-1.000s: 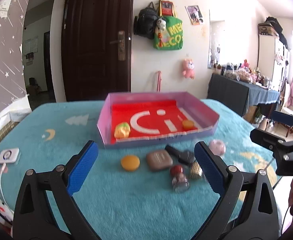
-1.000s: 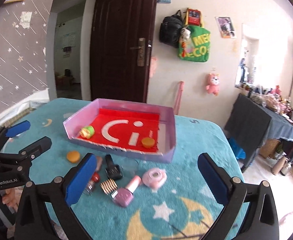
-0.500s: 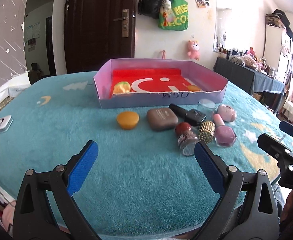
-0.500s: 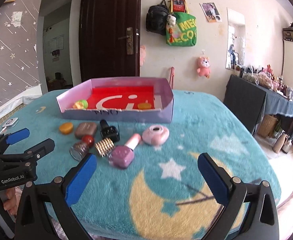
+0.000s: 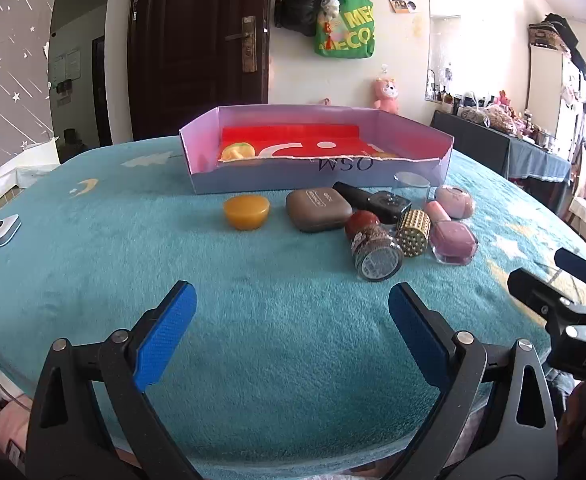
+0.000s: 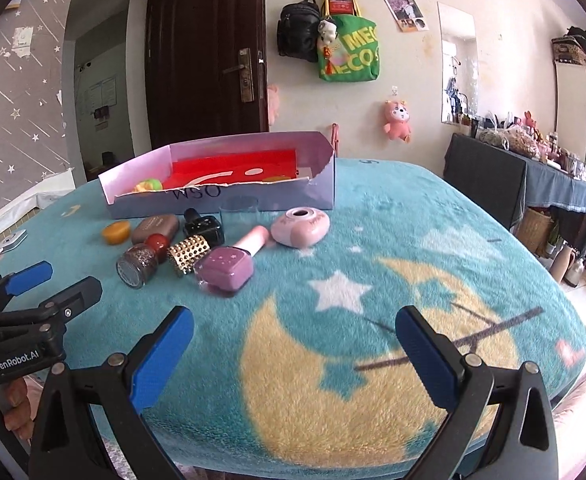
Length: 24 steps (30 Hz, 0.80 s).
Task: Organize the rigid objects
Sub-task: 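Withdraw both open grippers from the box back over the table, then grasp the amber round disc with left gripper while right gripper grasps the purple nail polish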
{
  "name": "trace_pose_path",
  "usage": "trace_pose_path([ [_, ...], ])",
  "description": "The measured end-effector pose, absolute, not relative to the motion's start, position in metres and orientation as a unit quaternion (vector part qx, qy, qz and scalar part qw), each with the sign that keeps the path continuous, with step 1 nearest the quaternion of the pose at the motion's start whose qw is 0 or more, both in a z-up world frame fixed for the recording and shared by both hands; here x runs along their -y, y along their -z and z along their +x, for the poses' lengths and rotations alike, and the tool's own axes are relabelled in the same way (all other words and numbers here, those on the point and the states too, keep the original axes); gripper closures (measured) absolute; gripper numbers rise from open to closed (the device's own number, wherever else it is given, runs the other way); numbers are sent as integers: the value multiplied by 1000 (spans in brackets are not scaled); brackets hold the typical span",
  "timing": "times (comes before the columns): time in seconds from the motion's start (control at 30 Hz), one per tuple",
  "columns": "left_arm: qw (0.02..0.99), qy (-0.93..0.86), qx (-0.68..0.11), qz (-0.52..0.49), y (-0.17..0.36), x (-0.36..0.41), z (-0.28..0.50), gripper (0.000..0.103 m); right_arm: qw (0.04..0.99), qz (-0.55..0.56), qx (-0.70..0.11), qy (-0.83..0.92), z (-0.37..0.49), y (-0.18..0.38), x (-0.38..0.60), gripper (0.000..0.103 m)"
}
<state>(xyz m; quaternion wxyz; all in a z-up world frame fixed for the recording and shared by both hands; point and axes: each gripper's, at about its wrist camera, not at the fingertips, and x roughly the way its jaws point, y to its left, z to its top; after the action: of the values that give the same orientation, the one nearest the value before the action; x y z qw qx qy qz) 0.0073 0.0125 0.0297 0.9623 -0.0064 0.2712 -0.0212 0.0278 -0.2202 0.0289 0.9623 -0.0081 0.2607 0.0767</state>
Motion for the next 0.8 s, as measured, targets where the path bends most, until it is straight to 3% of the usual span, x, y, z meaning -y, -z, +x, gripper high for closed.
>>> trace_pose_path([
  [0.8, 957, 17, -291, -17, -27, -18, 22, 5, 959, 9, -274, -77, 40, -19, 224, 0],
])
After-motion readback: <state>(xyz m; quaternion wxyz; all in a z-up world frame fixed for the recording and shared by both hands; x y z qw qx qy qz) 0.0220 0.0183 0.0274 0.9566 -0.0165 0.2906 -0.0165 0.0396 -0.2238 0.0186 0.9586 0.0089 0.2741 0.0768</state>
